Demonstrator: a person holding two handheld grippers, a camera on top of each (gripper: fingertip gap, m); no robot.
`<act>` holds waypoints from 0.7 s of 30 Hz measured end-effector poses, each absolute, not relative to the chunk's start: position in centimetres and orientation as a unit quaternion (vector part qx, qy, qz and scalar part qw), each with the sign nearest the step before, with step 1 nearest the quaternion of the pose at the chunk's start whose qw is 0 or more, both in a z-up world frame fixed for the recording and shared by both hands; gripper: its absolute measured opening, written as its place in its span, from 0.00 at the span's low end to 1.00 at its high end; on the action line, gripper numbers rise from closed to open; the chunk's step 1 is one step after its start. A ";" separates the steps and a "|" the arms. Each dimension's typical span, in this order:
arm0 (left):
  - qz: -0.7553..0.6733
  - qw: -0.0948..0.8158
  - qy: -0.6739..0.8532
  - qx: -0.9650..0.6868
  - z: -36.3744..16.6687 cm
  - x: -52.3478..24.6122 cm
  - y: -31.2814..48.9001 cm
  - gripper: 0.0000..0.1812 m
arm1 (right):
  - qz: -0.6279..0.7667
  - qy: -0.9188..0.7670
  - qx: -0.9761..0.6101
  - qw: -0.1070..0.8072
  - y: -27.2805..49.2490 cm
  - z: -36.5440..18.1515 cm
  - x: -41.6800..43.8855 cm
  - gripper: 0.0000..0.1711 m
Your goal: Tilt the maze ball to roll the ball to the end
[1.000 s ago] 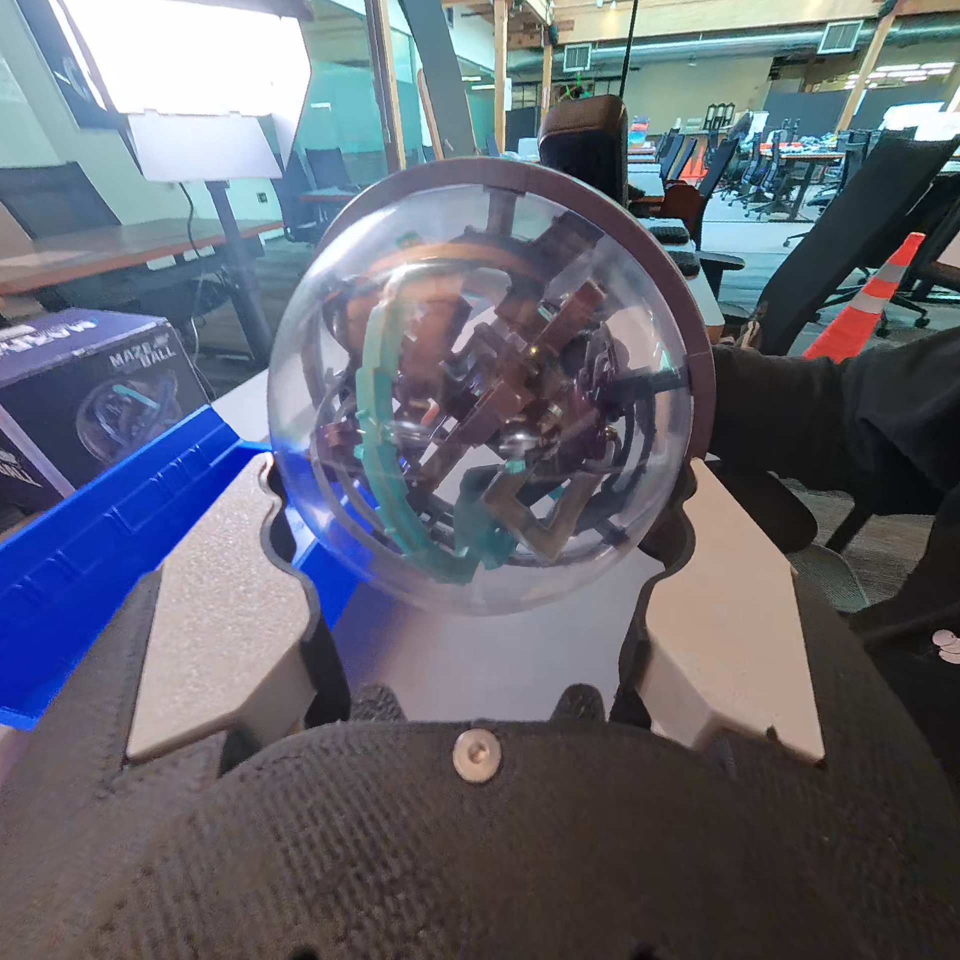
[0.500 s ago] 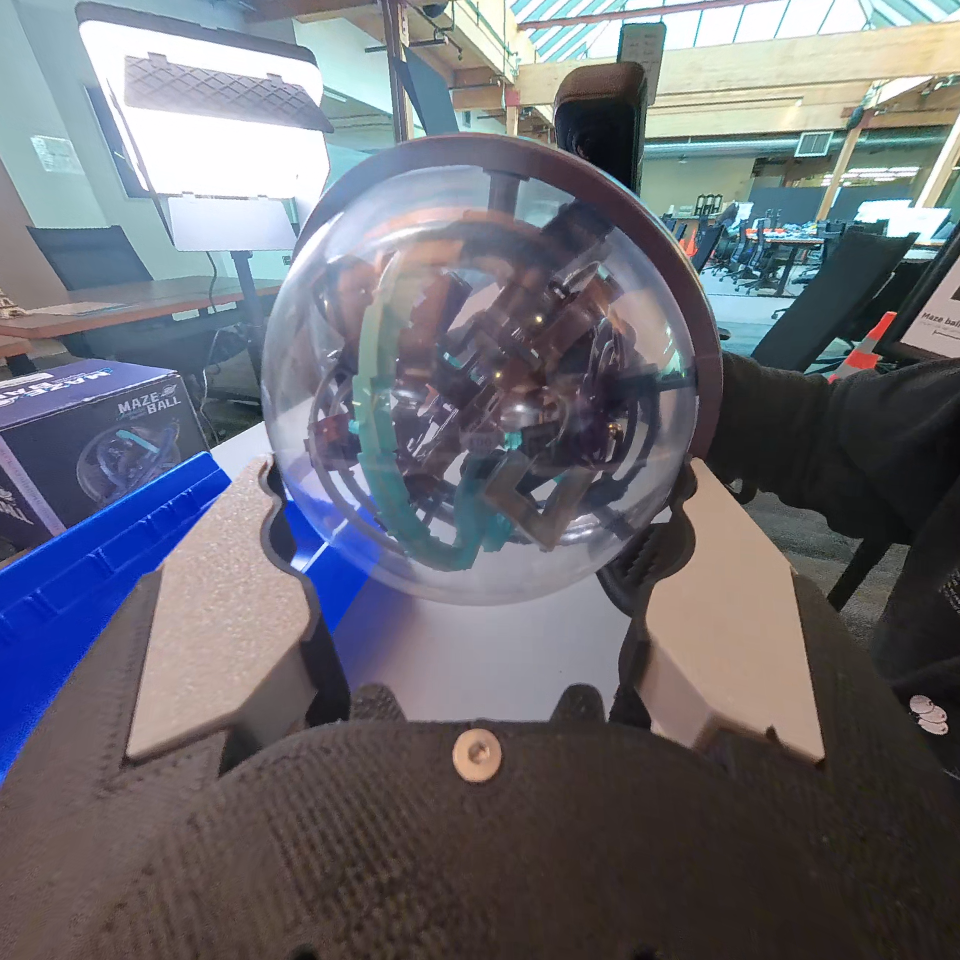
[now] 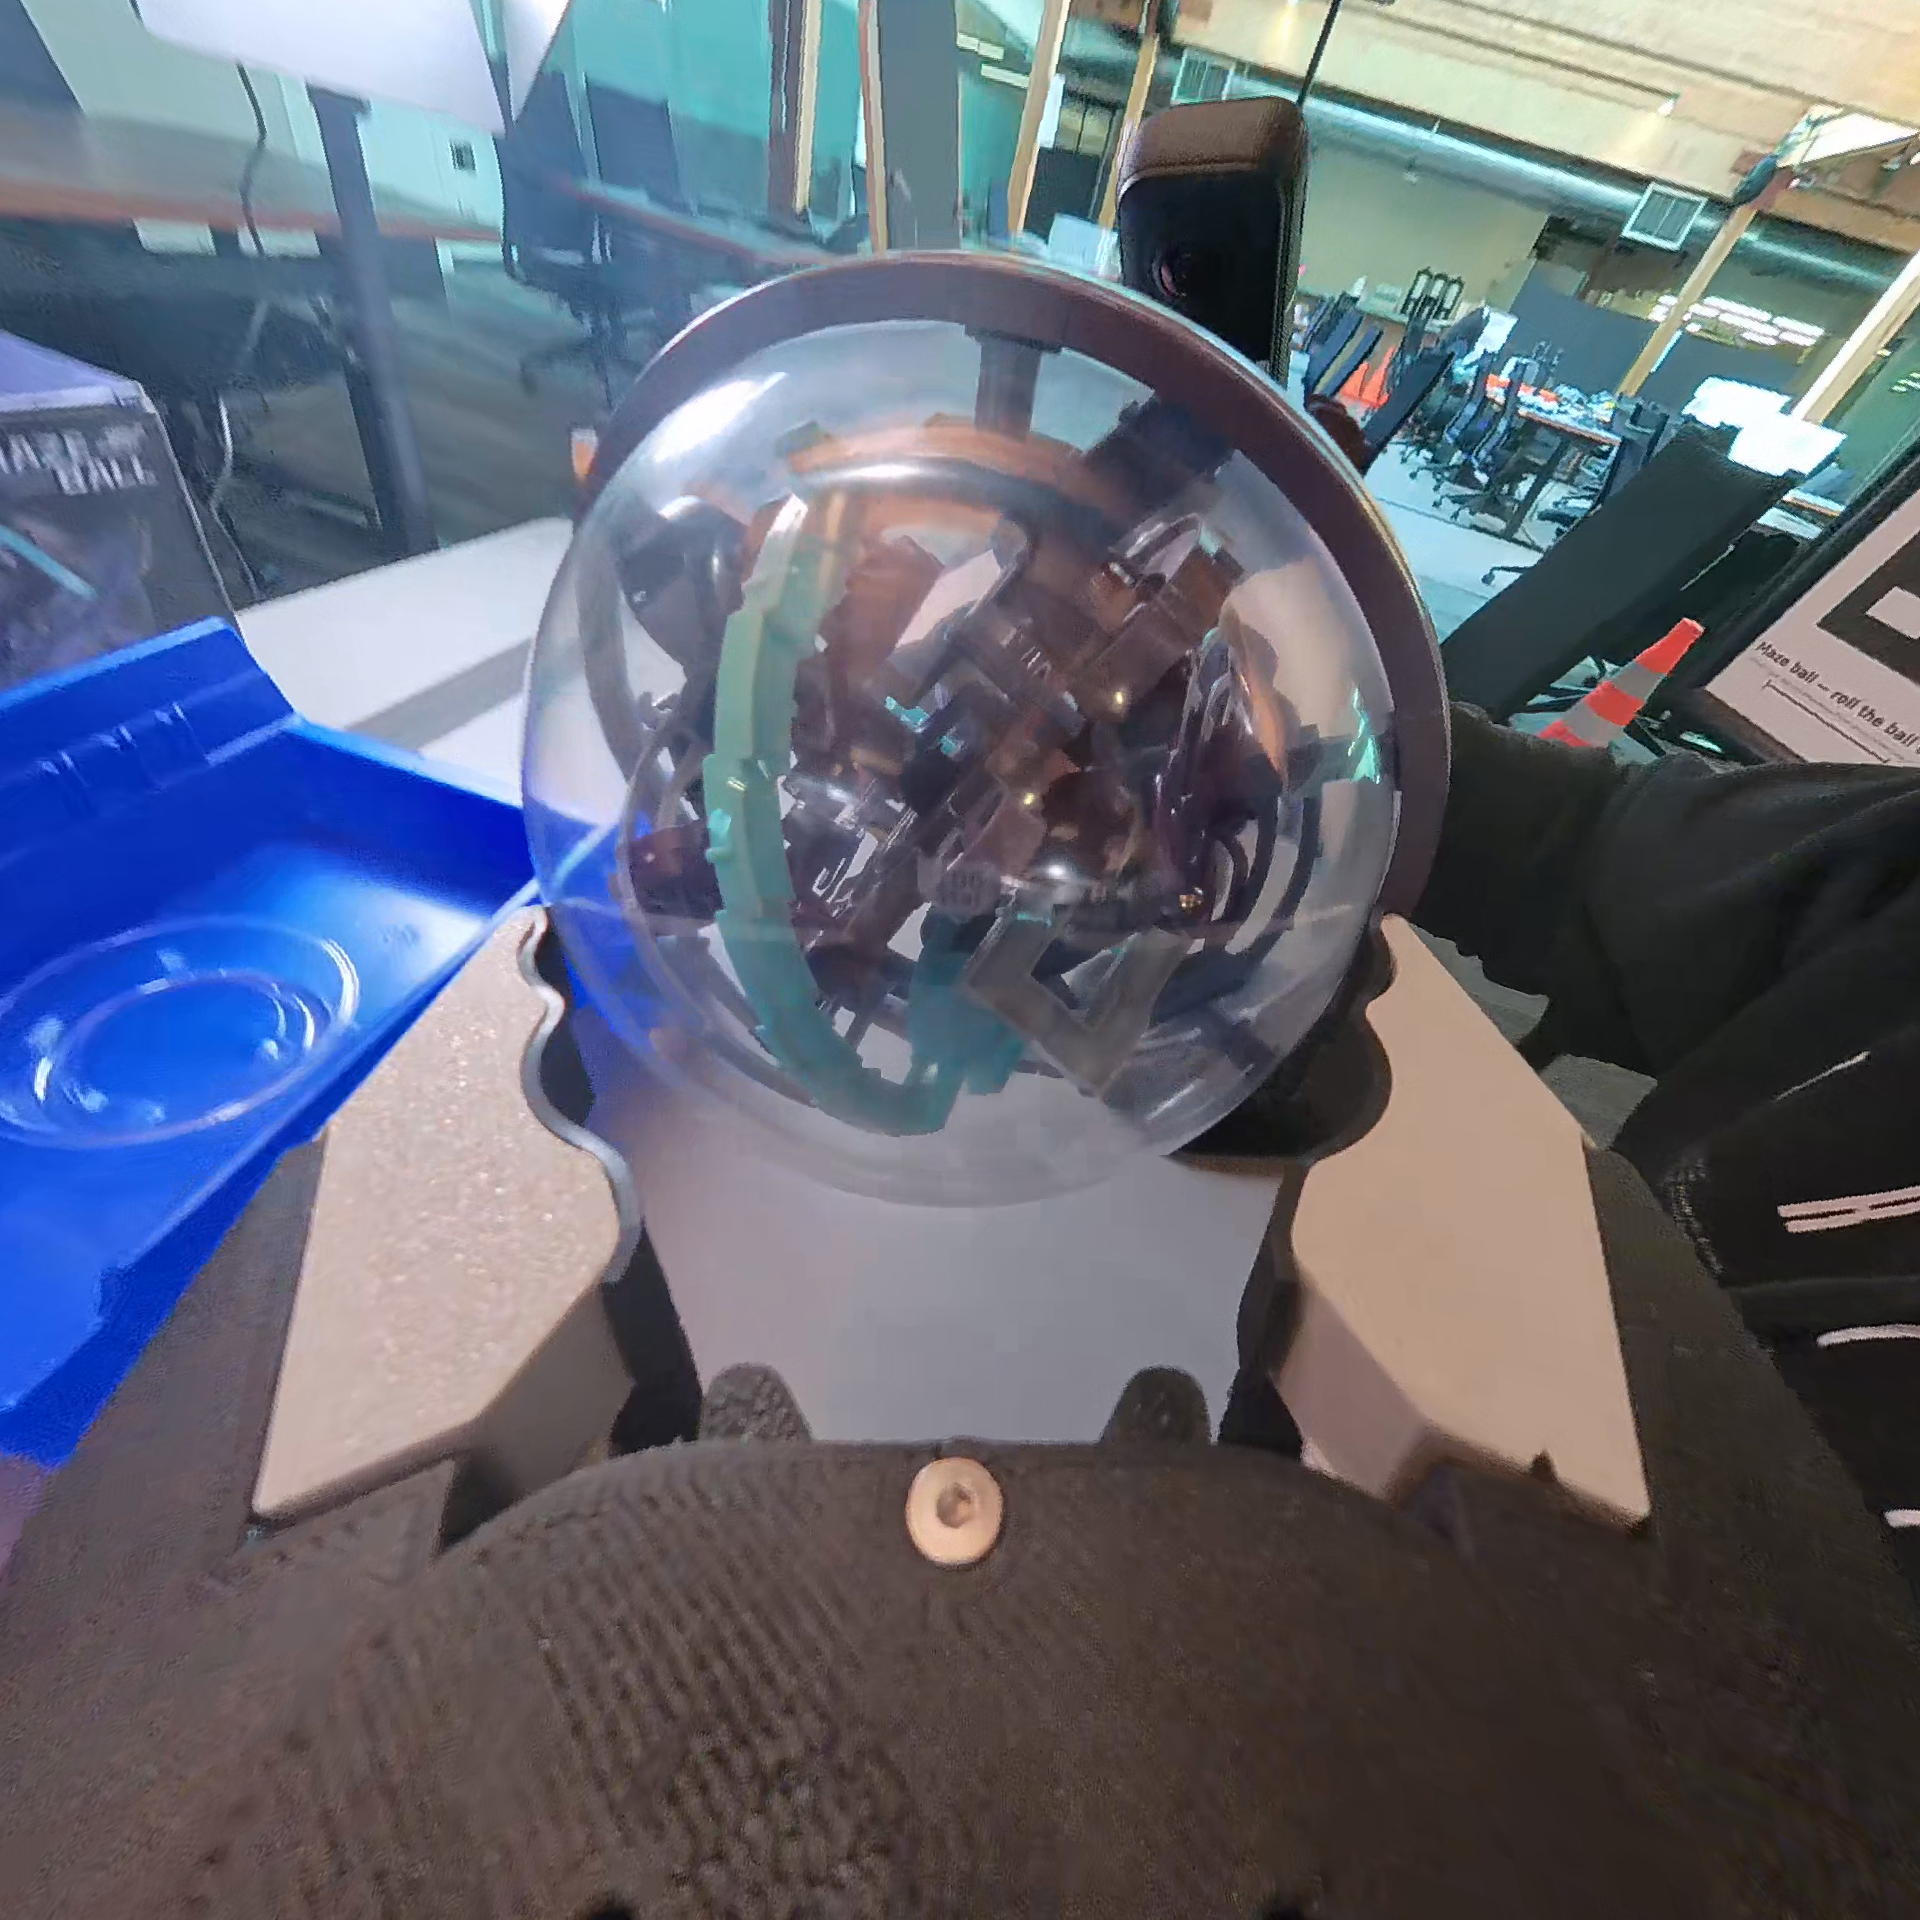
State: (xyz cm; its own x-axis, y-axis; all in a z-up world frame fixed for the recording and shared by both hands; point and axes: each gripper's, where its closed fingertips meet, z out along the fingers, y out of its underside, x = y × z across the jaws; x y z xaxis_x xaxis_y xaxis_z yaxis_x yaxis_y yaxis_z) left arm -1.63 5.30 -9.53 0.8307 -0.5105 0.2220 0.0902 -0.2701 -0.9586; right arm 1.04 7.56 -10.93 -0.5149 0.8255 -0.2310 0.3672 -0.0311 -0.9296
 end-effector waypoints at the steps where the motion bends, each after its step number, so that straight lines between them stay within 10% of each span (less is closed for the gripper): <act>1: -0.261 0.578 0.134 -0.762 -10.0 -1.6 5.2 0.79 | 0.568 -0.659 -0.454 0.196 7.5 -11.4 1.1 0.80; 21: -0.275 0.392 0.122 -0.869 -19.9 -2.6 2.7 0.79 | 0.582 -0.636 -0.507 0.001 2.2 -24.7 1.1 0.81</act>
